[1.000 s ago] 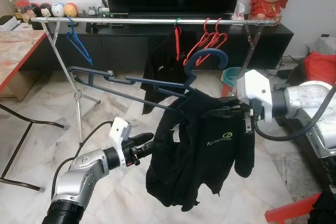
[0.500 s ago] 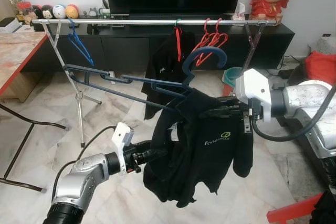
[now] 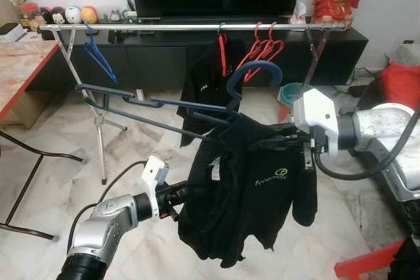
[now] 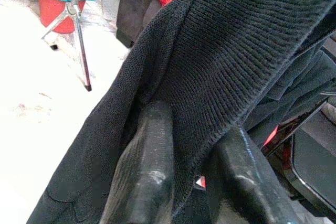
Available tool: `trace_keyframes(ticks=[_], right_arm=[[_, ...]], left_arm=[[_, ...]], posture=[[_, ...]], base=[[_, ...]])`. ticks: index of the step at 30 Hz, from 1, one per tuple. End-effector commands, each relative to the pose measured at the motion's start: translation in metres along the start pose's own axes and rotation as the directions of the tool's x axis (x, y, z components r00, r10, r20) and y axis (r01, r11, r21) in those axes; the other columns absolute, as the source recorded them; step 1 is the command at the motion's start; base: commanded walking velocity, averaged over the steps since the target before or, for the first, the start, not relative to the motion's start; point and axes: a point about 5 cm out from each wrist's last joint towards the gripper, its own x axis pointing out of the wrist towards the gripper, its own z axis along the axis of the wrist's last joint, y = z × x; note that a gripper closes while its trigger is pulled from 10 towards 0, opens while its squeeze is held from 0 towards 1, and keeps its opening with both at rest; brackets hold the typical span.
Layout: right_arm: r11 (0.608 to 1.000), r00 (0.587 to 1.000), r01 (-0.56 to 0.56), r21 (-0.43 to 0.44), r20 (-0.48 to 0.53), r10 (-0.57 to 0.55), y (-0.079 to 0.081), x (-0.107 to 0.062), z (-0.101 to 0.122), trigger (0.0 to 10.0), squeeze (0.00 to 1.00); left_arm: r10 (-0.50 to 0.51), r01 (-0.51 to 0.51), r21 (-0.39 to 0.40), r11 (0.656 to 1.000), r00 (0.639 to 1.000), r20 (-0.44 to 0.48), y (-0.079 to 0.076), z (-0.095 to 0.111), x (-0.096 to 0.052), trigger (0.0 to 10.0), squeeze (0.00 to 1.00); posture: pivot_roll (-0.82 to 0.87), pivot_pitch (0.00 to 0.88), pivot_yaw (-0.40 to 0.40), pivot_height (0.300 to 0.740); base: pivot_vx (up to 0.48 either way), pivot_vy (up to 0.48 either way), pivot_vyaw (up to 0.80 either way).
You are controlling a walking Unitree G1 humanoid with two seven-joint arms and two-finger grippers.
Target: Hang hanger
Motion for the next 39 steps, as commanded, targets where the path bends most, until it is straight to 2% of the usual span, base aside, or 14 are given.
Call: trace_keyframes(ticks=[1, 39], right_arm=[[0.999, 1.000, -0.001, -0.037, 0.023, 0.002, 0.001, 0.000, 0.010, 0.0, 0.00], [1.000, 1.000, -0.001, -0.010, 0.000, 0.001, 0.009, 0.001, -0.002, 0.0, 0.00]], left_arm=[[0.000, 0.000, 0.000, 1.000, 1.000, -0.015, 0.001, 0.000, 0.000, 0.0, 0.00], [0.064, -0.064, -0.018, 0.998, 0.998, 0.002, 0.007, -0.002, -0.013, 0.0, 0.00]], posture=[[-0.01, 0.000, 0.020, 0.740], [-0.01, 0.000, 0.032, 0.740]], base=[[0.000, 0.000, 0.00], [0.000, 0.000, 0.00]])
